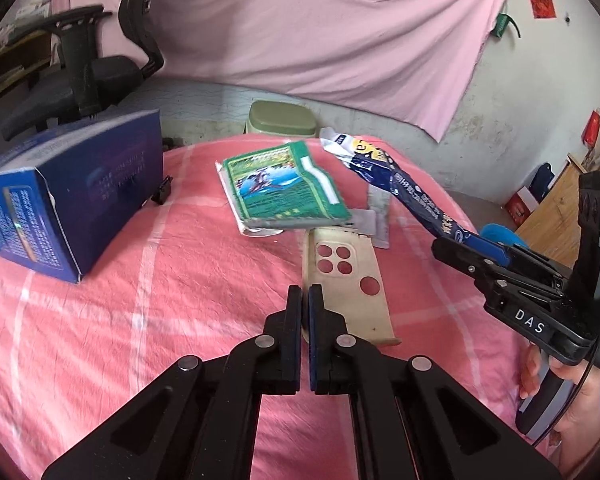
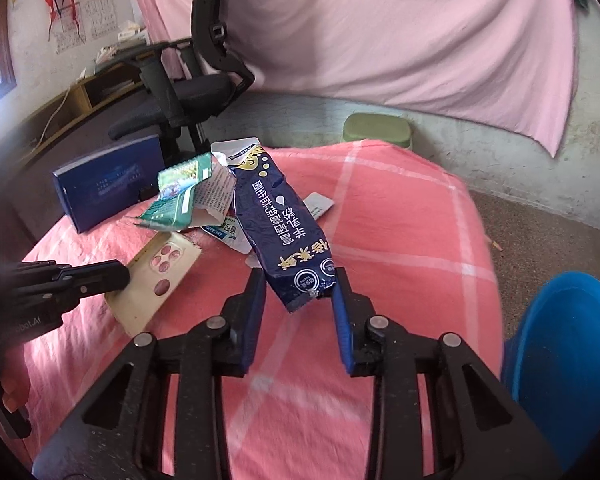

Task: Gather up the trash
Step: 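Grasp the blue snack wrapper with right gripper while left grips the beige phone case, then carry the blue wrapper and beige phone case over the blue basin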

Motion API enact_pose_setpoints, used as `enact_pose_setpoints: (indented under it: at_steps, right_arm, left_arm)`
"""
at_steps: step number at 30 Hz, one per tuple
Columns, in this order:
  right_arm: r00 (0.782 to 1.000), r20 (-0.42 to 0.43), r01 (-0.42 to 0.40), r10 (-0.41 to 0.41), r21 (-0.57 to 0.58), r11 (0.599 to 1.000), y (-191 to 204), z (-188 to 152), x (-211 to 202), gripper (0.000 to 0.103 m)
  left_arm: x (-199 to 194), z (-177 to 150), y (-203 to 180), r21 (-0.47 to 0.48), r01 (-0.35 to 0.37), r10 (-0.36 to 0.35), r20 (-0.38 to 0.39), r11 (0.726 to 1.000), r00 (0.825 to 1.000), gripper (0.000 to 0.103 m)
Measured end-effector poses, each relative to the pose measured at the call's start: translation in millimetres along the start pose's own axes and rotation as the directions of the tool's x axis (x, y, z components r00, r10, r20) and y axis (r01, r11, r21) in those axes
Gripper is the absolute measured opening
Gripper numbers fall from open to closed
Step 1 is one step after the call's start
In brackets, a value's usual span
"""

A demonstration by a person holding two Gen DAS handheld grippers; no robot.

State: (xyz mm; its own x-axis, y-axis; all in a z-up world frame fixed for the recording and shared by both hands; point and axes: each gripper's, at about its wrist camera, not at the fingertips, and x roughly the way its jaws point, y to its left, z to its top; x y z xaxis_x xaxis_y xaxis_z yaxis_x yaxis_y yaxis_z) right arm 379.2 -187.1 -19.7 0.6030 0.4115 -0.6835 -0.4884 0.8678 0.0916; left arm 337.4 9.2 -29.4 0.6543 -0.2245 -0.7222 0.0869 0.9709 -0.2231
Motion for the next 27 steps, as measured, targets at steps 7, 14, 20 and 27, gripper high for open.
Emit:
enact_pose_setpoints:
  at_steps: [7, 14, 20, 27]
  right_arm:
    - [0.991, 0.129, 0.013, -0.017, 0.030, 0.999, -7.1, -12.1, -40.9, 0.053]
    - [0.945, 0.321, 0.042, -0.059, 0.059, 0.997, -11.7, -20.4, -96.0, 0.053]
    - [0.864, 0.487, 0.081, -0.126, 0.113, 0.990, -22.0, -24.9, -148.3, 0.053]
    - [0.775, 0.587, 0.141, -0.234, 0.201, 0.969, -44.8, -37.4, -189.2, 0.053]
  left_arm:
    - [-23.9, -1.3, -31.8, 0.046, 0.008, -0.011, 0.068, 0.999, 0.998, 0.001]
    - [-59.8, 4.7, -71.6, 0.075, -0.010, -0.009, 0.247, 0.997, 0.969, 0.001]
    - [-81.4, 20.4, -101.3, 0.100, 0.003, -0.041, 0.373, 0.995, 0.927, 0.001]
    - [-93.5, 41.2, -151.8, 0.192, 0.045, -0.130, 0.460, 0.980, 0.879, 0.001]
